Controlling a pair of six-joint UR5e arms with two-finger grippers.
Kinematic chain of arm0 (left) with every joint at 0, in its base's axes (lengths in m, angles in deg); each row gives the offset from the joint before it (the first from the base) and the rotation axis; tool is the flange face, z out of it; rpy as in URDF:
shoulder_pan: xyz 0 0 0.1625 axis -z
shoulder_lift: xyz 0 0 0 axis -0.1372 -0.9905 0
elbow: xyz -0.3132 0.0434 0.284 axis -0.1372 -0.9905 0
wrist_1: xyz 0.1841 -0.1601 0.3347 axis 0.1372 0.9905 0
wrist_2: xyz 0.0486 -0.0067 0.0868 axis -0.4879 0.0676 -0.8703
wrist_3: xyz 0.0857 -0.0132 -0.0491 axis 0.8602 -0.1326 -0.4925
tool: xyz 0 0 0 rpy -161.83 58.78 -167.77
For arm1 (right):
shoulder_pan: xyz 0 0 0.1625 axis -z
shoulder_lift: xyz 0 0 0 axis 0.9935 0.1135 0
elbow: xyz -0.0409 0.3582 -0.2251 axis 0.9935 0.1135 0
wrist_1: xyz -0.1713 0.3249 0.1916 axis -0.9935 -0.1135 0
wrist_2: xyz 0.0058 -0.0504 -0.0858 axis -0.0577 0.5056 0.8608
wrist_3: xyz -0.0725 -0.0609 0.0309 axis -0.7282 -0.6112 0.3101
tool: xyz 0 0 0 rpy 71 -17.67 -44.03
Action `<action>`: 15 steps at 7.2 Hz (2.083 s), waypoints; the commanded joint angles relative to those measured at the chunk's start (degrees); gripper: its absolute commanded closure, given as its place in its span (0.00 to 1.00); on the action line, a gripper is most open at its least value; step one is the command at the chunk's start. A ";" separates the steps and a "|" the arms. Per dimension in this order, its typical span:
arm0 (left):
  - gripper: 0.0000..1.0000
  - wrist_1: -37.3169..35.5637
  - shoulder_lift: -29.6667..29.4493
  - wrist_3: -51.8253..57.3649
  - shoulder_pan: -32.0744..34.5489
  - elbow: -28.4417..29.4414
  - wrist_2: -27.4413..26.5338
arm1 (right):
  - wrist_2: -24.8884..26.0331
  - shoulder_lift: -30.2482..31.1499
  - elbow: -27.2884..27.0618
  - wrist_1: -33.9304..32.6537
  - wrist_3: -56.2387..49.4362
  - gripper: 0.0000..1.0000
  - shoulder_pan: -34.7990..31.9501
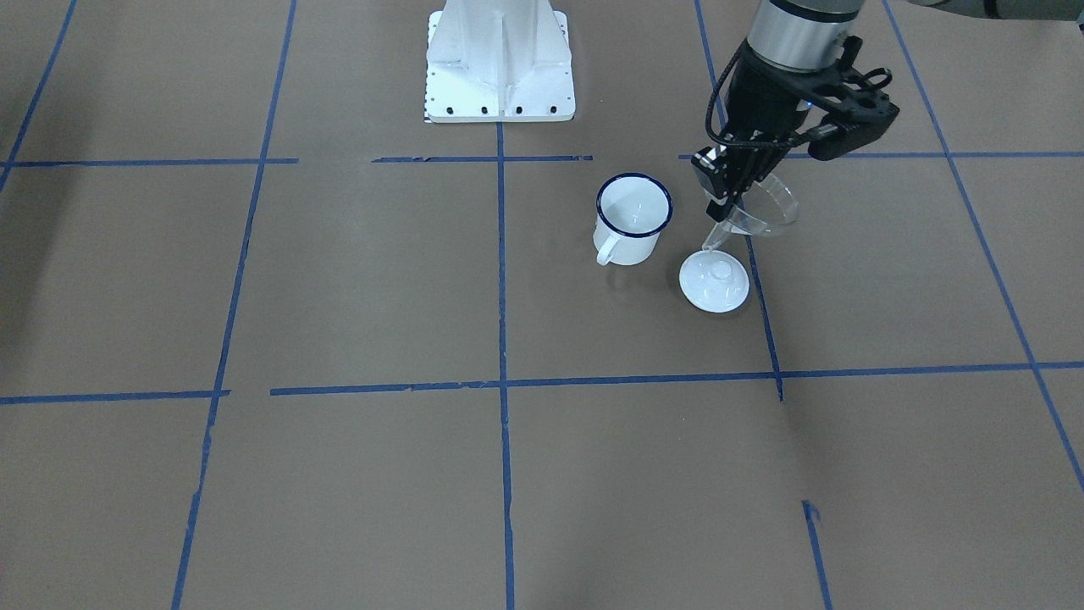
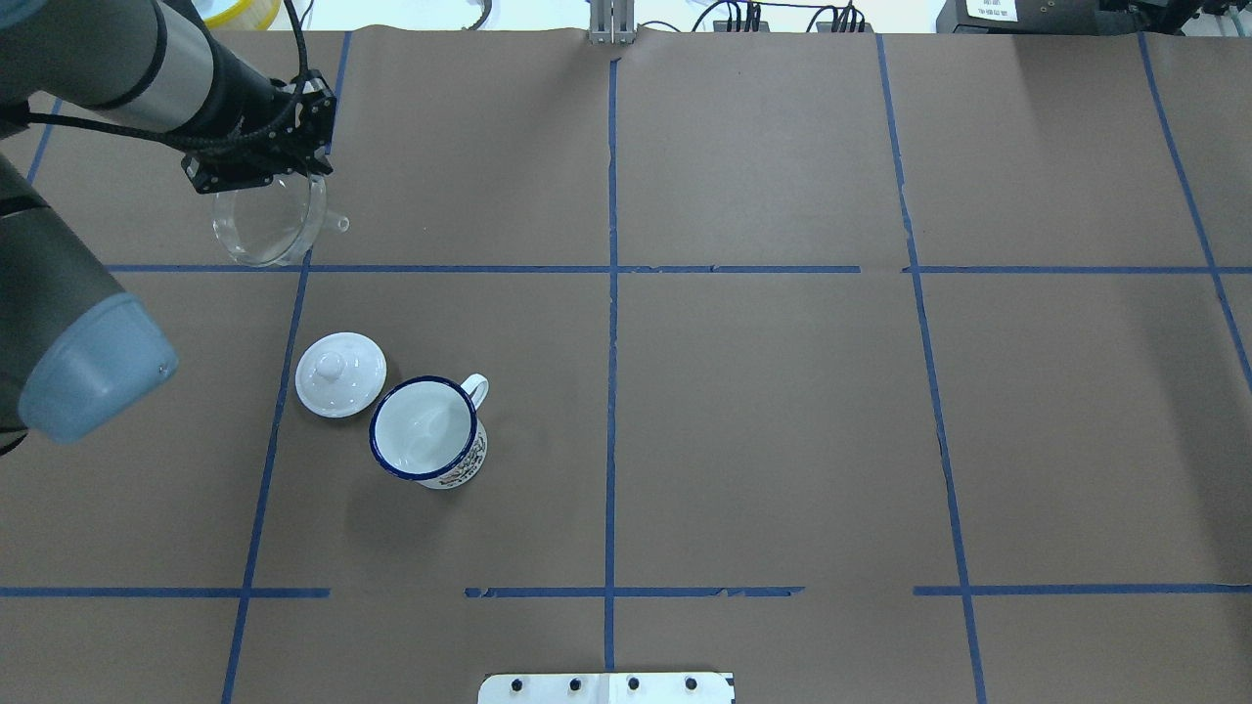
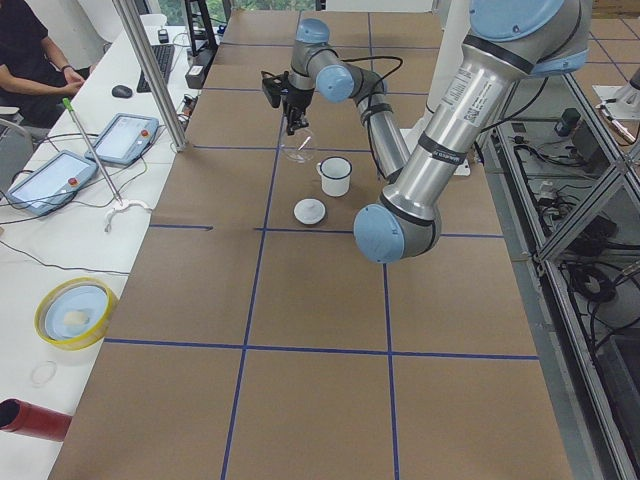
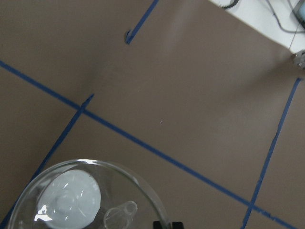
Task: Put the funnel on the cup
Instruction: 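Lift the glass funnel and carry it over the mug, then lower the funnel into the mug's opening and release it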
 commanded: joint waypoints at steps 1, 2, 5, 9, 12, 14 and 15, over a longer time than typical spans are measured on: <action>1.00 -7.53 -2.08 0.12 -11.36 -1.73 -7.38 | 0.00 0.00 0.00 0.00 0.00 0.00 0.00; 1.00 -9.13 -3.06 0.12 -13.15 -1.64 -9.00 | 0.00 0.00 0.00 0.00 0.00 0.00 0.00; 1.00 -8.71 -4.29 -0.06 -15.36 1.94 -13.05 | 0.00 0.00 0.00 0.00 0.00 0.00 0.00; 1.00 -5.98 -5.09 -0.23 -18.17 6.43 -14.47 | 0.00 0.00 0.00 0.00 0.00 0.00 0.00; 0.00 -1.15 -4.83 -0.67 -18.88 10.31 -18.14 | 0.00 0.00 0.00 0.00 0.00 0.00 0.00; 0.00 -1.14 -4.56 -0.41 -18.88 9.79 -20.08 | 0.00 0.00 0.00 0.00 0.00 0.00 0.00; 0.00 0.86 -4.12 0.11 -18.71 9.26 -20.44 | 0.00 0.00 0.00 0.00 0.00 0.00 0.00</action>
